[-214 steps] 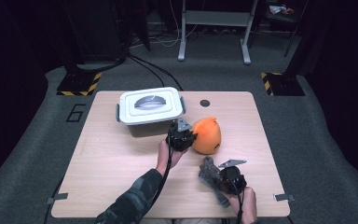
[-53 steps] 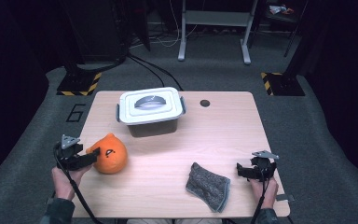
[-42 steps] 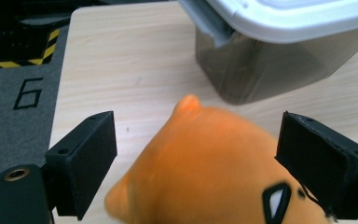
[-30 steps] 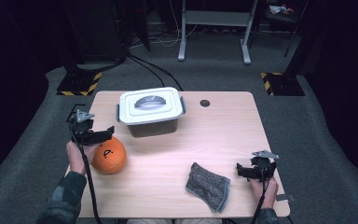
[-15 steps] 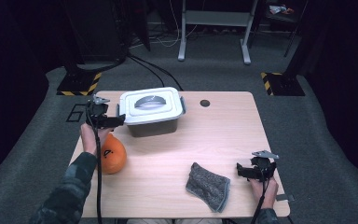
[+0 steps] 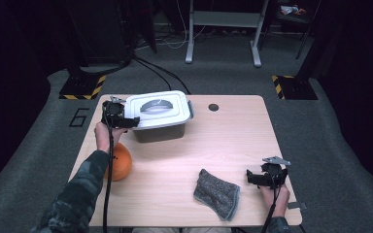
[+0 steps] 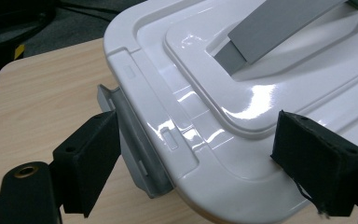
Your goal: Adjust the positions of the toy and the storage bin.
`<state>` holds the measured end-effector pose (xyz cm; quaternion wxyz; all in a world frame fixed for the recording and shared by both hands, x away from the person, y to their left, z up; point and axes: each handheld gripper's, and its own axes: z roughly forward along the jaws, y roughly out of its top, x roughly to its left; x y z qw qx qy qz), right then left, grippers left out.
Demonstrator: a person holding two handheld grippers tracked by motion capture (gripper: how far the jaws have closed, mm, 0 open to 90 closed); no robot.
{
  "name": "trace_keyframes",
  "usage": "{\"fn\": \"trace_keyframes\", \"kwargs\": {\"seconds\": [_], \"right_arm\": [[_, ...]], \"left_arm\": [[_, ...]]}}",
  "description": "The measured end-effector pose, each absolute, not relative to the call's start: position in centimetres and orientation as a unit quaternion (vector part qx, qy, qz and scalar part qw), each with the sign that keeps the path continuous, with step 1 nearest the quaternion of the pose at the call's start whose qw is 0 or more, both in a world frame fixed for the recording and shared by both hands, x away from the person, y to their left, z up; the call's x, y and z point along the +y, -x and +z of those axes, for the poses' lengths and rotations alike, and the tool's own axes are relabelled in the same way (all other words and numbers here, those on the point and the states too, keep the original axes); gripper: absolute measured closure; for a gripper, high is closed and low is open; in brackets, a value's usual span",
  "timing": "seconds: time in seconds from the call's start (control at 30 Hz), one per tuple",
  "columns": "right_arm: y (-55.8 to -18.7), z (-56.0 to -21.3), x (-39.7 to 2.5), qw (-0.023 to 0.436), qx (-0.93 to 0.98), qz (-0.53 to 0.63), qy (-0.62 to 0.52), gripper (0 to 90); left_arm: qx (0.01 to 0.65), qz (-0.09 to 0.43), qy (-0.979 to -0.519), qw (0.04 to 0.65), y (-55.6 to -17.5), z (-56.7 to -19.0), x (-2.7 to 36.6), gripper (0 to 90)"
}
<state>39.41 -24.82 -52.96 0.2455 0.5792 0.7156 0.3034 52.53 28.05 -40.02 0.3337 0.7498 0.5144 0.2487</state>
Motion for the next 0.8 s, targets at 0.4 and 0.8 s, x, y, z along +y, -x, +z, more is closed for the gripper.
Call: {"fn": "trace_keyframes", "kwargs": {"seconds": [0.4,0.8], "right_arm": [[-39.4,-52.96,-24.81,0.246,0.716,0.303,-0.579,0.0],[-39.4,-52.96,-24.81,0.246,0.716,0.303,-0.579,0.0]], "left_arm": [[0.497,0.224,-0.76,0.354,-52.99,-40.4,28.11,16.9],[0.489,0.211,-0.767,0.359,-53.51,-40.41,28.01,16.6]]}}
